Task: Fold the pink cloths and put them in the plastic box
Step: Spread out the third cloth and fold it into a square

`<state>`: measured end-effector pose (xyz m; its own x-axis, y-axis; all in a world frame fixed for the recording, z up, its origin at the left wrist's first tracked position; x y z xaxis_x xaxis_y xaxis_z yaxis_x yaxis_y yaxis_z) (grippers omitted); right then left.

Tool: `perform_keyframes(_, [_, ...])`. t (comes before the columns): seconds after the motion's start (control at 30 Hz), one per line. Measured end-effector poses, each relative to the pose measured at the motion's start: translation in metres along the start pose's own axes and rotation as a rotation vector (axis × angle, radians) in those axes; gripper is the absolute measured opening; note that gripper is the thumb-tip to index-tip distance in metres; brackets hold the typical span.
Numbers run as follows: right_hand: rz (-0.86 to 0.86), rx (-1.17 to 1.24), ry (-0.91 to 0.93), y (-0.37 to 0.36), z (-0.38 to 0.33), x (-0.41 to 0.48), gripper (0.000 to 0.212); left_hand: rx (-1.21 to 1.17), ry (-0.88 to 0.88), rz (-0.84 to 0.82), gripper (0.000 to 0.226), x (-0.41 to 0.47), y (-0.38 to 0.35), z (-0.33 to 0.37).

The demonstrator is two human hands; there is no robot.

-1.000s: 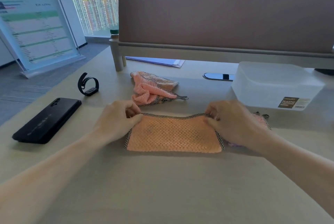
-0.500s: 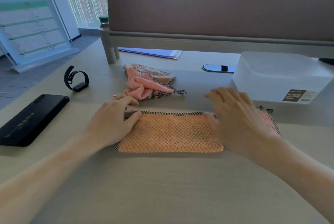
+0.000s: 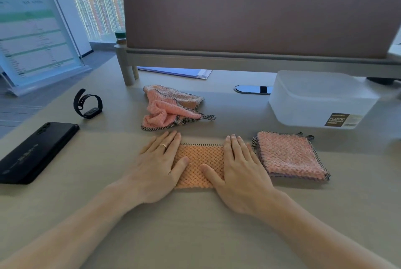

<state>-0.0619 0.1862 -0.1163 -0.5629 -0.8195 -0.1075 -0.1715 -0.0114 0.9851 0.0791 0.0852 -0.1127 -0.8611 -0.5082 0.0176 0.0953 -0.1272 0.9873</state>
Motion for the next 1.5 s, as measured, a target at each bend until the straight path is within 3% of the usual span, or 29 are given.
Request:
perform_keyframes(0.13, [0.006, 0.015, -0.011, 0.007, 0.006, -0.006, 0.099, -0.216, 0.051, 0.131, 0.057, -0.011, 0.019, -0.017])
perform_keyframes(0.23, [0.078, 0.016, 0.089, 0.019, -0.013, -0.021, 0.095, -0.112, 0.089, 0.183, 0.033, -0.016, 0.042, -0.042])
perform_keyframes(0.33, [0.103, 0.014, 0.164, 0.016, -0.034, -0.023, 0.092, -0.094, 0.142, 0.039, 0.025, -0.005, 0.049, -0.053])
perform_keyframes(0.43, [0.036, 0.021, 0.084, 0.001, -0.026, -0.013, 0.093, -0.160, 0.146, -0.138, 0.027, 0.003, 0.048, -0.052])
perform_keyframes(0.53, [0.027, 0.018, 0.077, -0.002, -0.022, -0.012, 0.091, -0.412, 0.169, -0.130, 0.026, 0.003, 0.053, -0.049])
perform_keyframes(0.63, [0.045, 0.030, 0.080, 0.000, -0.022, -0.013, 0.089, -0.778, 0.255, 0.043, 0.025, 0.006, 0.068, -0.039])
perform_keyframes(0.73, [0.065, 0.040, 0.077, 0.001, -0.022, -0.013, 0.086, -0.882, 0.237, 0.133, 0.022, 0.020, 0.089, -0.017])
perform_keyframes(0.87, [0.076, 0.128, 0.133, 0.008, -0.021, -0.018, 0.080, -0.868, 0.169, 0.124, 0.013, 0.049, 0.096, 0.021])
perform_keyframes(0.97, [0.118, 0.228, 0.235, 0.023, -0.010, -0.036, 0.081, -0.904, 0.129, 0.085, 0.023, 0.071, 0.086, 0.048])
perform_keyframes(1.13, [0.161, 0.213, 0.312, 0.022, 0.016, -0.062, 0.102, -1.016, 0.123, -0.191, 0.034, 0.090, 0.050, 0.089])
perform_keyframes(1.23, [0.191, 0.238, 0.300, 0.019, 0.031, -0.066, 0.104, -0.951, 0.073, -0.315, 0.030, 0.095, 0.033, 0.109])
perform_keyframes(1.37, [0.182, 0.196, 0.289, 0.017, 0.040, -0.067, 0.101, -0.840, 0.037, -0.293, 0.018, 0.104, 0.021, 0.114])
perform_keyframes(1.5, [0.217, 0.171, 0.295, 0.014, 0.042, -0.073, 0.092, -0.699, -0.039, -0.260, 0.021, 0.110, 0.017, 0.116])
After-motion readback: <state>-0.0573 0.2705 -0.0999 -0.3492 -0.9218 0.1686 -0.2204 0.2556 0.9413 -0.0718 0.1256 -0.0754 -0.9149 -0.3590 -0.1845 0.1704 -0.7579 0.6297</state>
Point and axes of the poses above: each hand's wrist, its own x-axis towards the middle knuckle, its own y-axis out of the back of the hand, z = x × y, the point moved 9 cm from there along x, towards the middle knuckle, and after that the axes turned 15 degrees about -y, right-handed, at the moved point
